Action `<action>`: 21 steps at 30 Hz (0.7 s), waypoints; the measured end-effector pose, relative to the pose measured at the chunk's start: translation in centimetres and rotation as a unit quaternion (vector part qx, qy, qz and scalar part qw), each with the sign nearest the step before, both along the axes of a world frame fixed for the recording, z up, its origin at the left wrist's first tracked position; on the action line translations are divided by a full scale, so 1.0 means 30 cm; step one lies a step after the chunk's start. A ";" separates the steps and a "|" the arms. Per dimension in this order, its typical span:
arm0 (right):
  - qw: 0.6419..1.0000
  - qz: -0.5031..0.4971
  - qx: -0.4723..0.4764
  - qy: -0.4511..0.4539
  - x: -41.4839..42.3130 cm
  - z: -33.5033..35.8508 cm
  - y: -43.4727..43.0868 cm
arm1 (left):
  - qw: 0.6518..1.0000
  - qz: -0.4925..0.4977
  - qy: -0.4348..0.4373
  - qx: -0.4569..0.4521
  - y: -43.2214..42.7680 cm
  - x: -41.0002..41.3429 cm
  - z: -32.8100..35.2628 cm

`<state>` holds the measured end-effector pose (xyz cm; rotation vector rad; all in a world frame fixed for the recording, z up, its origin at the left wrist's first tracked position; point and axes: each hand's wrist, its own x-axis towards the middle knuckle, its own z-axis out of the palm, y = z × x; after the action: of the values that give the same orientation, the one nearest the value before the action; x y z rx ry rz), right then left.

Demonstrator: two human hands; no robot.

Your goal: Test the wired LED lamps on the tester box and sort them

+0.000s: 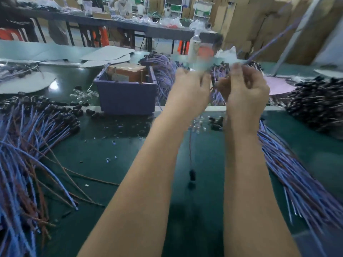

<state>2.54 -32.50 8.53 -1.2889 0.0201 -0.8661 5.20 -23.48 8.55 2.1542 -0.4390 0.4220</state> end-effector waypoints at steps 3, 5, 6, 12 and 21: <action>0.982 -0.028 0.181 -0.055 -0.048 0.014 -0.147 | 0.983 -0.119 0.142 0.018 -0.155 -0.022 -0.065; 0.958 -0.055 0.269 -0.079 -0.083 0.000 -0.238 | 0.959 -0.191 0.209 0.022 -0.247 -0.032 -0.095; 0.945 -0.073 0.307 -0.086 -0.100 -0.016 -0.284 | 0.950 -0.211 0.231 0.026 -0.289 -0.033 -0.103; 0.873 -0.165 0.457 -0.039 -0.176 -0.220 -0.468 | 0.969 -0.150 0.104 0.170 -0.528 0.009 -0.119; 0.875 -0.061 0.468 0.107 -0.159 -0.352 -0.492 | 0.972 -0.100 0.114 0.178 -0.685 0.050 -0.403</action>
<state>-2.24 -47.26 -2.03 -0.4517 0.6332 -0.6665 6.70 -44.03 -3.54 2.4371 -0.6318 -0.0228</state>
